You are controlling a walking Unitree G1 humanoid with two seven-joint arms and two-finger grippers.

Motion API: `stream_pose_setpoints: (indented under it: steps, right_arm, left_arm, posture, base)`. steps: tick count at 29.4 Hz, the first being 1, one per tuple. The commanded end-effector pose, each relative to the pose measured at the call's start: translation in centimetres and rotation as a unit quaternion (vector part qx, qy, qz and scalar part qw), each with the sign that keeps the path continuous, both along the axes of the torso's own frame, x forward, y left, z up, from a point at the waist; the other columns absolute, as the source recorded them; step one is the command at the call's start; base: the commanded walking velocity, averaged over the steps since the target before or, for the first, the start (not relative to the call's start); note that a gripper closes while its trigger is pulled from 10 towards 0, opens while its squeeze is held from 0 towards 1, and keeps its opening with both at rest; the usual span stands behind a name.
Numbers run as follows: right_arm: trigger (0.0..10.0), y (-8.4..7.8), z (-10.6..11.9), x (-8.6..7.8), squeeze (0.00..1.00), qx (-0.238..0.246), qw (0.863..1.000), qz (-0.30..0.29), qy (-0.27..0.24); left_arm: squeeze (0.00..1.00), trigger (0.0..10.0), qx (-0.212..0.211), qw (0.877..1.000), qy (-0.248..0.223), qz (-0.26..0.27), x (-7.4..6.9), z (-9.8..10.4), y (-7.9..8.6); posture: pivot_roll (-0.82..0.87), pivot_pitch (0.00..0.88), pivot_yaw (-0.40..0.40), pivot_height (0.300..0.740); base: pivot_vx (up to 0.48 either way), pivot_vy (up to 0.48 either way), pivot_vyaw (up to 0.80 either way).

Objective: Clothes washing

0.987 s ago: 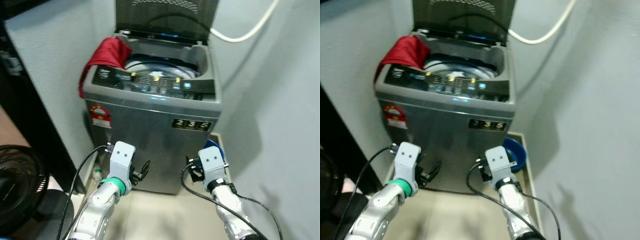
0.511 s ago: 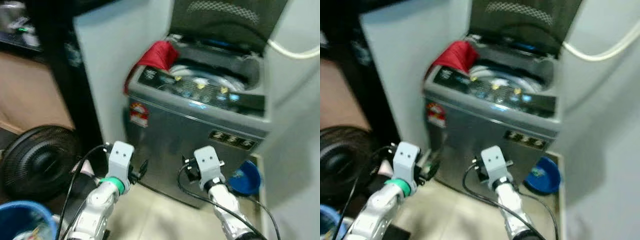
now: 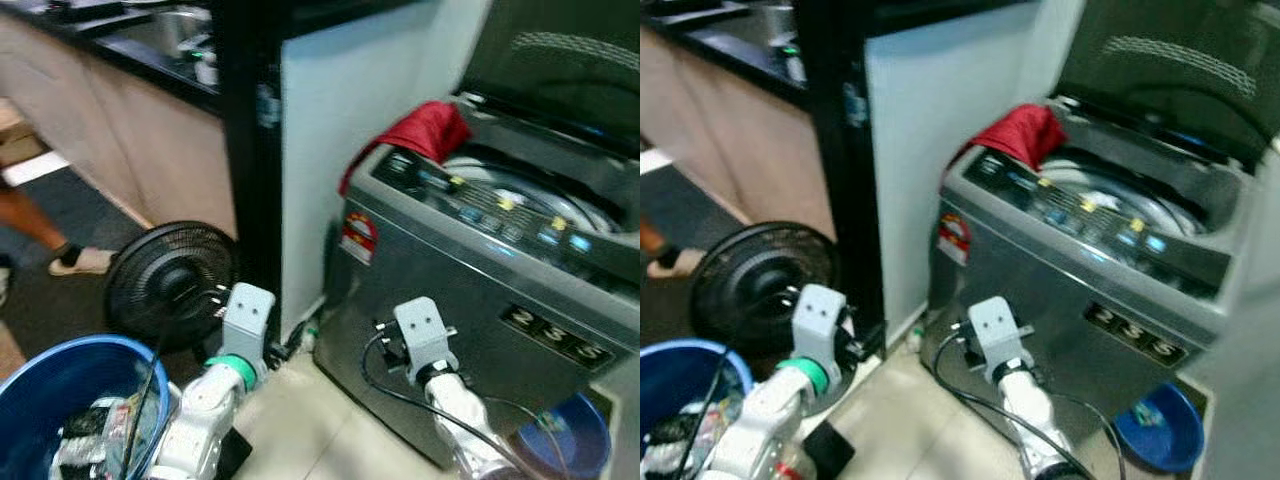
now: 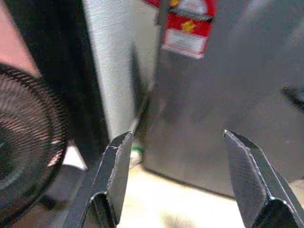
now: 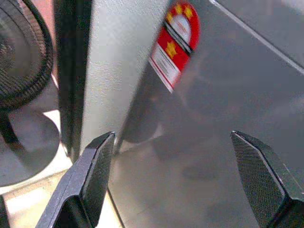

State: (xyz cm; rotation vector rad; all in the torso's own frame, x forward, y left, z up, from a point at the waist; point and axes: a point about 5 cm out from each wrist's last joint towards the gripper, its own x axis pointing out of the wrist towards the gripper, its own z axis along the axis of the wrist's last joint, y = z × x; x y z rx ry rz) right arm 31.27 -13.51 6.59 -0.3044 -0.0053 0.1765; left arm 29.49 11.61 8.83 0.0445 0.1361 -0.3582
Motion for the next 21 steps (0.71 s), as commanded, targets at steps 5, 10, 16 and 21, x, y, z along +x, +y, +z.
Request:
stream_pose_setpoints:
  steps: [5, 10, 16, 21]
  right_arm:
    - [10.0, -0.45, -0.97, -0.55, 0.0, -0.005, 1.0, -0.003, 0.017]
    - [10.0, -0.42, -1.04, -0.57, 0.0, -0.006, 1.0, -0.001, 0.018]
    - [10.0, -0.4, -1.04, -0.55, 0.0, -0.007, 1.0, 0.0, 0.018]
    - [10.0, -0.33, -1.09, -0.56, 0.0, -0.006, 1.0, 0.002, 0.018]
  left_arm:
    - [0.0, 10.0, 0.006, 1.0, 0.018, -0.001, -0.41, -0.94, -0.09]
    - [0.0, 10.0, 0.007, 1.0, 0.018, -0.001, -0.42, -1.01, -0.04]
    - [0.0, 10.0, 0.009, 1.0, 0.02, -0.001, -0.46, -1.11, -0.03]
    - [0.0, 10.0, 0.011, 1.0, 0.021, -0.001, -0.5, -1.19, 0.0]
  posture:
    - [0.12, 0.0, -0.024, 0.74]
    - [0.12, 0.0, -0.025, 0.74]
    - [0.12, 0.0, -0.024, 0.74]
    - [0.12, 0.0, -0.024, 0.74]
  base:
    - [0.0, 0.0, 0.8]
    - [0.0, 0.0, 0.8]
    - [0.0, 0.0, 0.8]
    - [0.0, 0.0, 0.8]
